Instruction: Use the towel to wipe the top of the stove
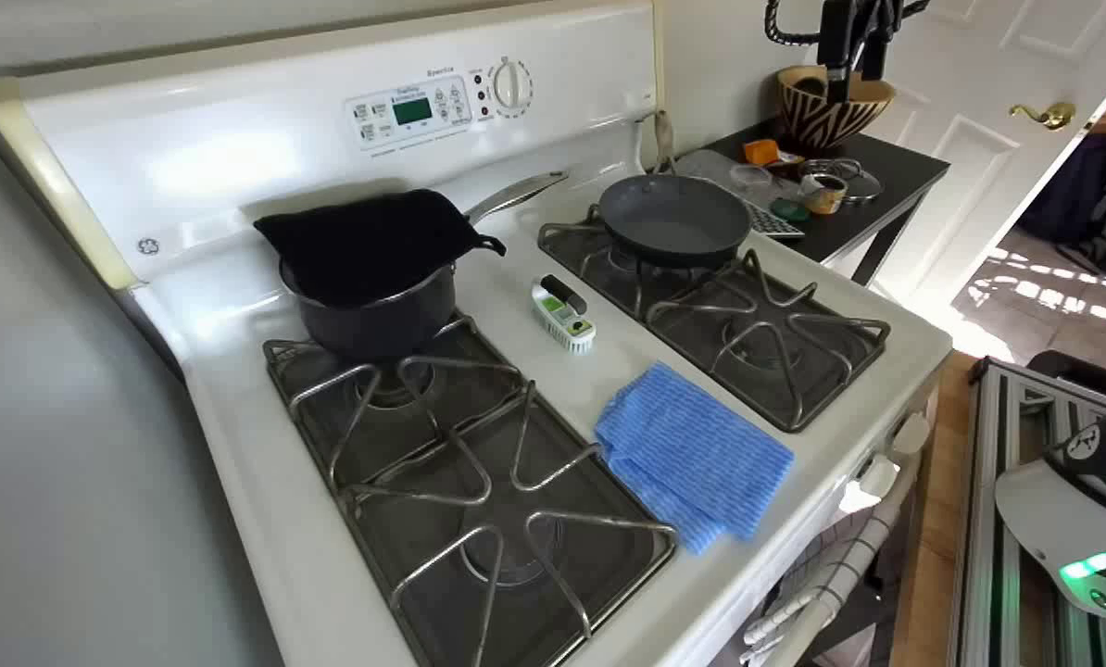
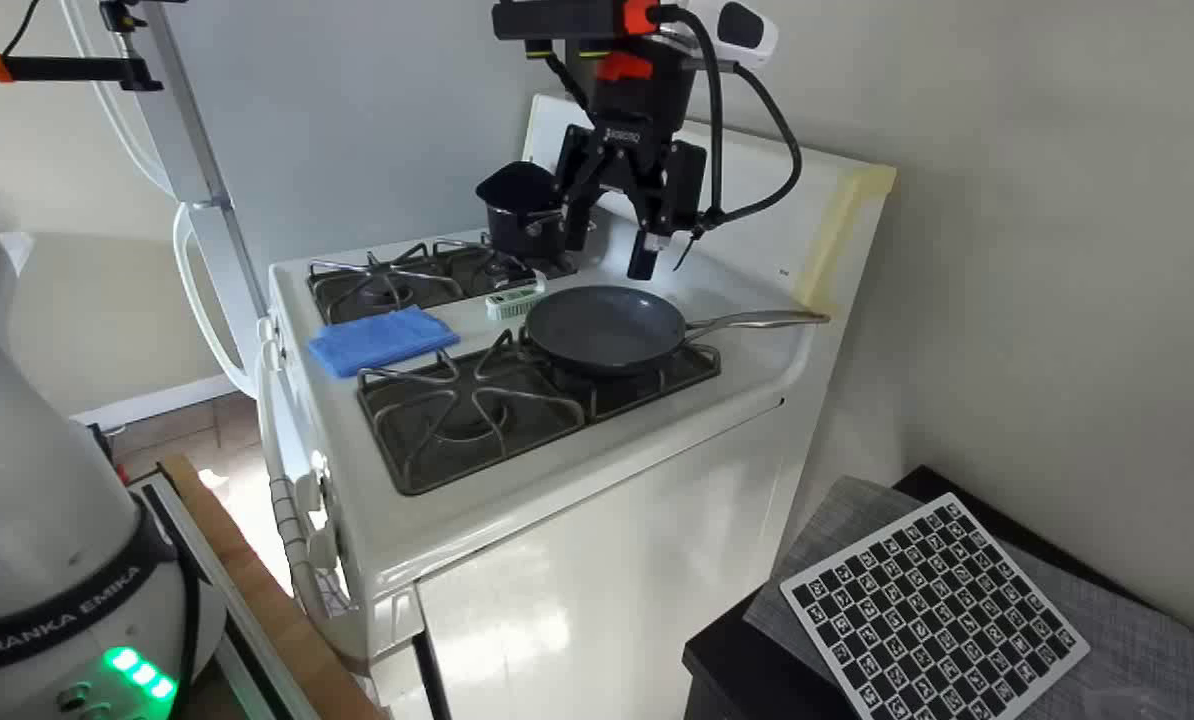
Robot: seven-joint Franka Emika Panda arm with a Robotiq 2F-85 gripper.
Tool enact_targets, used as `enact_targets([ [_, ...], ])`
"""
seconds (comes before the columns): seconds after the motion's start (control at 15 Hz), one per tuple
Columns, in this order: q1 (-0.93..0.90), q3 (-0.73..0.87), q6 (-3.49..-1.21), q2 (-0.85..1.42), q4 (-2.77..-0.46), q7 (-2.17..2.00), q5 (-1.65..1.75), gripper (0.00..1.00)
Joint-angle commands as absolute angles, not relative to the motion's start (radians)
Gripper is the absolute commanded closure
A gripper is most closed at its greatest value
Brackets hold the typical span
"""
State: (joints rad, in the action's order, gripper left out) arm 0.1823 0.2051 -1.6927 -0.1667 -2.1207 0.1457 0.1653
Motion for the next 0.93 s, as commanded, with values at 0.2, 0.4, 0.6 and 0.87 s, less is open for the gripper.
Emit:
enact_targets([
  [0.2, 0.183, 0.205, -1.691, -0.166, -2.119, 0.146, 0.165, 0.0],
  [0.4, 0.183, 0.205, -1.691, -0.166, -2.119, 0.146, 0.165, 0.0],
  [0.6, 0.145, 0.151, -1.683, -0.187, -2.154, 0.078, 0.17, 0.0],
  [0.87, 0.091, 0.065, -1.703, -0.192, -2.186, -0.099, 0.146, 0.0],
])
